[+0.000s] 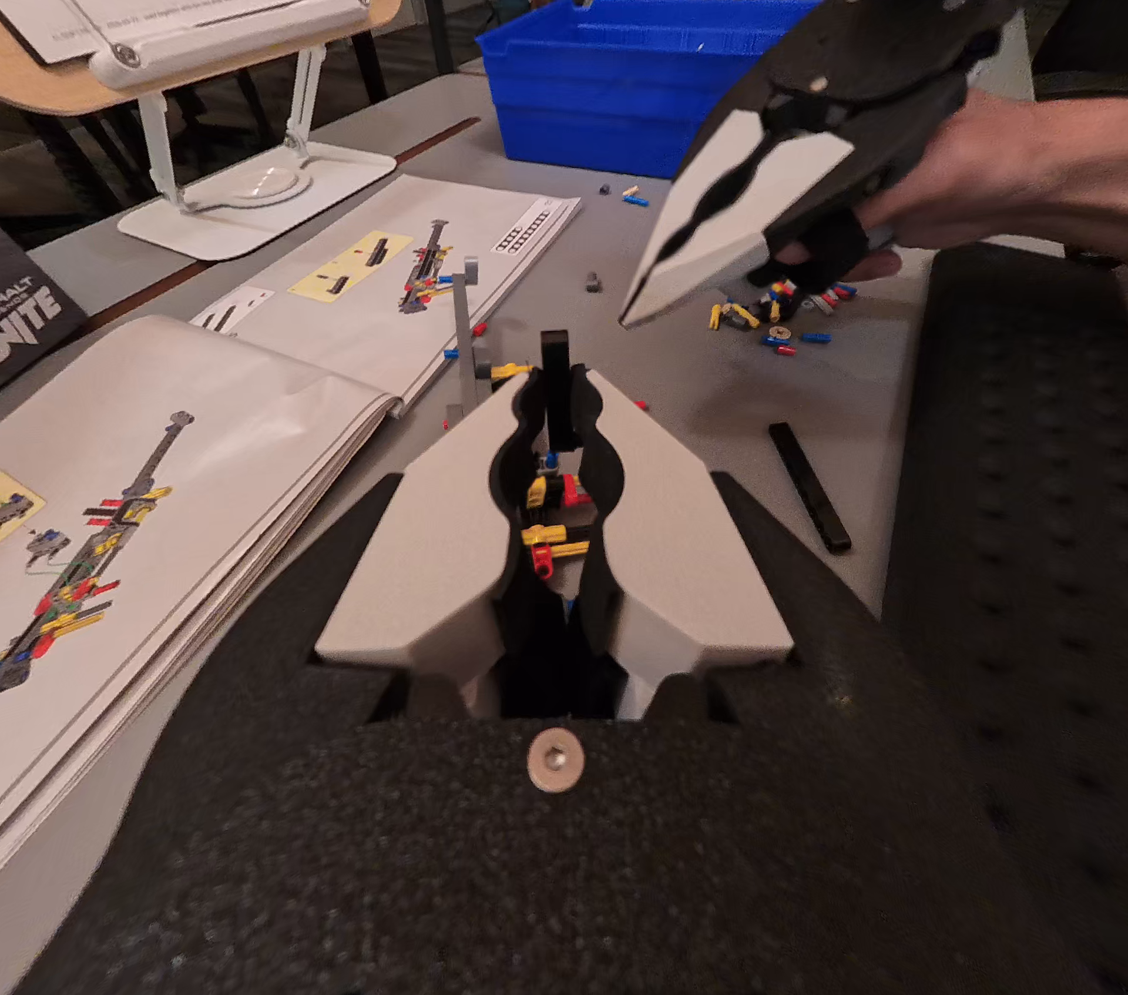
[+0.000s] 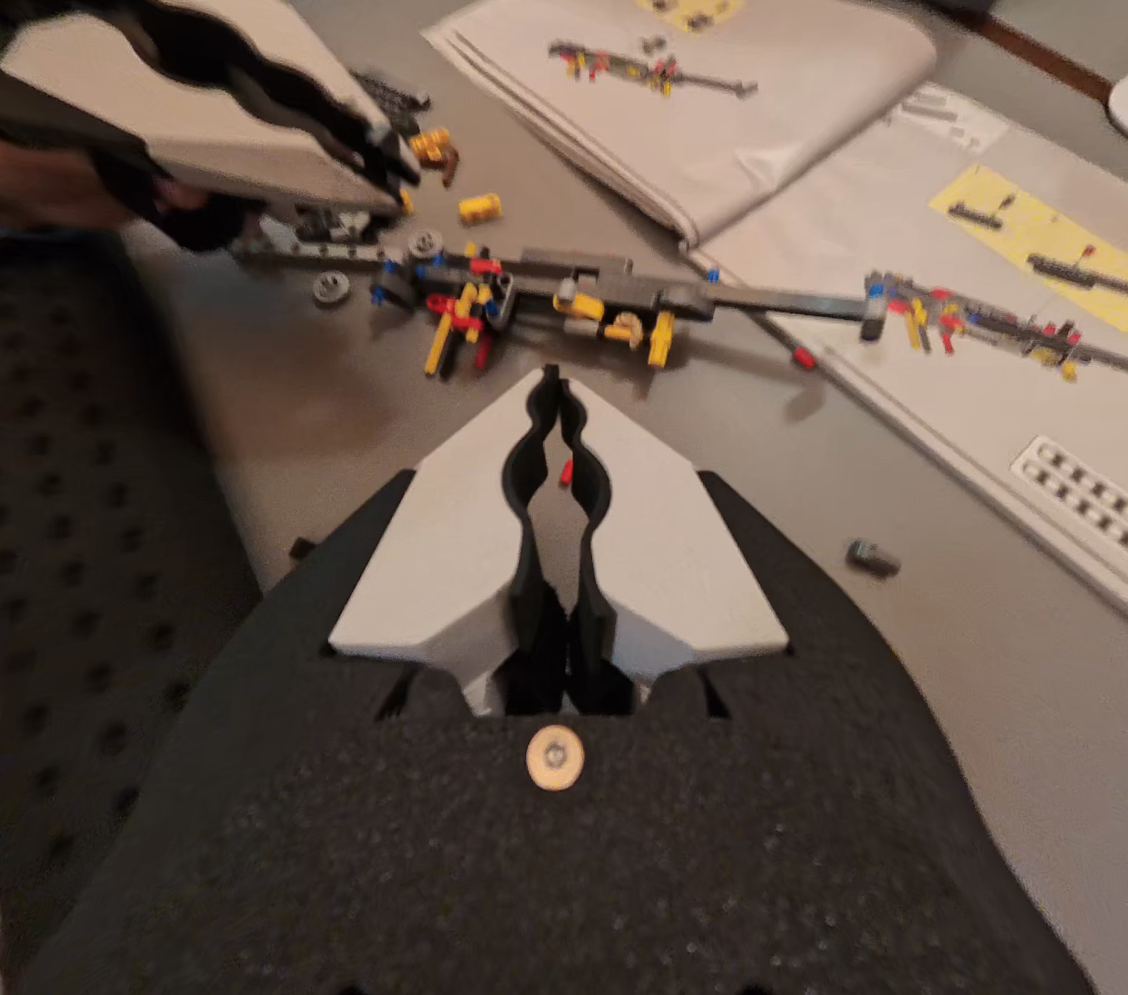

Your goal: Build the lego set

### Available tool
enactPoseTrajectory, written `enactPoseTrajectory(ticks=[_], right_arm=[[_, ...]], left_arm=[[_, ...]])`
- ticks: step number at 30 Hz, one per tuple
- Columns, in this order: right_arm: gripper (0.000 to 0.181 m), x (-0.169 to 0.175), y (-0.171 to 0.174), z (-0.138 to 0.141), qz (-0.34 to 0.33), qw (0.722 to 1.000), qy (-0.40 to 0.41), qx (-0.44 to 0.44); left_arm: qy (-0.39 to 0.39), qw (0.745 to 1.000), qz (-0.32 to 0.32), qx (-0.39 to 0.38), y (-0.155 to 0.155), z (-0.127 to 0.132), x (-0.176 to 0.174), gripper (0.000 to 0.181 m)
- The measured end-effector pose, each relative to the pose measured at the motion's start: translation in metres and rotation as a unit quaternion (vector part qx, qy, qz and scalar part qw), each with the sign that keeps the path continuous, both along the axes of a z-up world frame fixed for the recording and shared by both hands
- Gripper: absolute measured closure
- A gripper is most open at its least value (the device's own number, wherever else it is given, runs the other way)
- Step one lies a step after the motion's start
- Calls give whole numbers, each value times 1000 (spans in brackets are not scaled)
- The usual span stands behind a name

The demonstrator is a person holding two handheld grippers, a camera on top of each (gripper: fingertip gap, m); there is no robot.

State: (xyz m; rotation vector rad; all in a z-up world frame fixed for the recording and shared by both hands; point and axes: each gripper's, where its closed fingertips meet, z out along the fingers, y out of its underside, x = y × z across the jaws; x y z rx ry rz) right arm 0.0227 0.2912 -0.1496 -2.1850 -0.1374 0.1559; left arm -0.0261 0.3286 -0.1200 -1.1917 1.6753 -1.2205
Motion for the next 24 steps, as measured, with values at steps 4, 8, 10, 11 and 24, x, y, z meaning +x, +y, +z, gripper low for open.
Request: enactPoseTrajectory(ticks=[4, 8, 10, 11, 24], right_arm=[[166, -5, -11, -30, -12, 998, -35, -55], [157, 3, 9, -48, -23, 992, -99, -76], [154, 7, 22, -57, -18, 989, -124, -77], [155, 9, 27, -60, -16, 989, -129, -74], [178, -9, 39, -62, 84, 986, -135, -53]], left_arm=[[20, 1000, 16, -2, 5, -7, 2, 175], [36, 998, 47, 6, 18, -13, 3, 175], [39, 998, 50, 6, 20, -14, 3, 175], [37, 998, 50, 7, 20, -14, 3, 175], [52, 999, 1, -14, 1, -17, 0, 176]])
